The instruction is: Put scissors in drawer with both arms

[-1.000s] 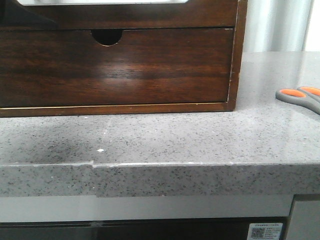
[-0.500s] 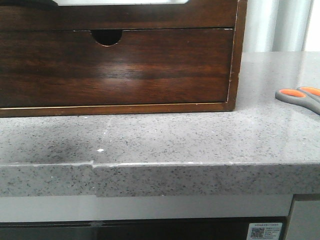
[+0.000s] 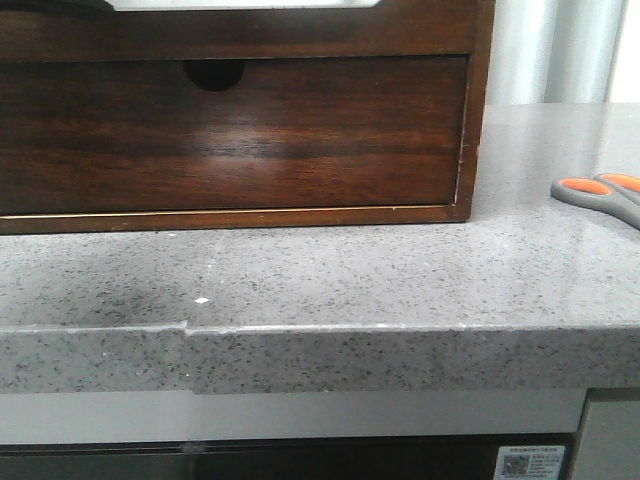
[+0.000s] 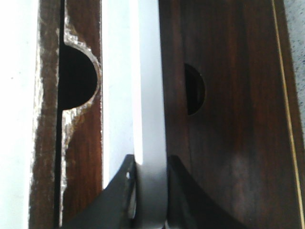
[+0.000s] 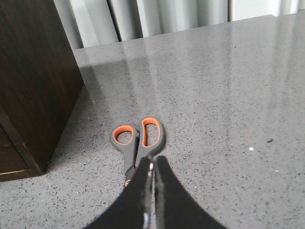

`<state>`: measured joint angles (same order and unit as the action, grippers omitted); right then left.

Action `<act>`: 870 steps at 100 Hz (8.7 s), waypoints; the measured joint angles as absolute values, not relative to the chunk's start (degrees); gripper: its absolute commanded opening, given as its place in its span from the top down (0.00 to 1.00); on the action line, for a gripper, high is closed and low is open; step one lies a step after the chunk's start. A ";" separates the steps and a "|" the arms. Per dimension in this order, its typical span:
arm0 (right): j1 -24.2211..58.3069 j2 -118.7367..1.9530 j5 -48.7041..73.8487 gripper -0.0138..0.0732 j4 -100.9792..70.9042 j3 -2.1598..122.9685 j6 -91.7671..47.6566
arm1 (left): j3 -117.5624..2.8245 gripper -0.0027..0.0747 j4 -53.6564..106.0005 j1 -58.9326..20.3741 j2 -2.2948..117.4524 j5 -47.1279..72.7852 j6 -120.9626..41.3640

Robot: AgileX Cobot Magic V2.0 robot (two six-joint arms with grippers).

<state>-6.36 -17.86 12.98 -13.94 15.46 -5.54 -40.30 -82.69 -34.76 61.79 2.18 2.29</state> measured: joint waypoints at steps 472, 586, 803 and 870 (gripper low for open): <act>-2.75 -79.45 56.45 0.45 -11.76 62.38 -5.55 | -18.45 0.56 -42.33 -35.73 10.81 -14.44 1.48; -0.42 -90.68 57.51 0.45 -7.73 66.15 -2.62 | -18.45 0.56 -42.29 -35.73 10.81 -14.31 1.48; 2.41 -72.34 72.52 0.92 -5.86 95.22 -2.72 | -18.45 0.56 -42.21 -35.73 10.81 -12.79 1.48; 29.50 -72.87 70.42 0.92 -13.11 102.97 -32.16 | -18.45 0.56 -42.21 -35.73 10.81 -12.79 1.57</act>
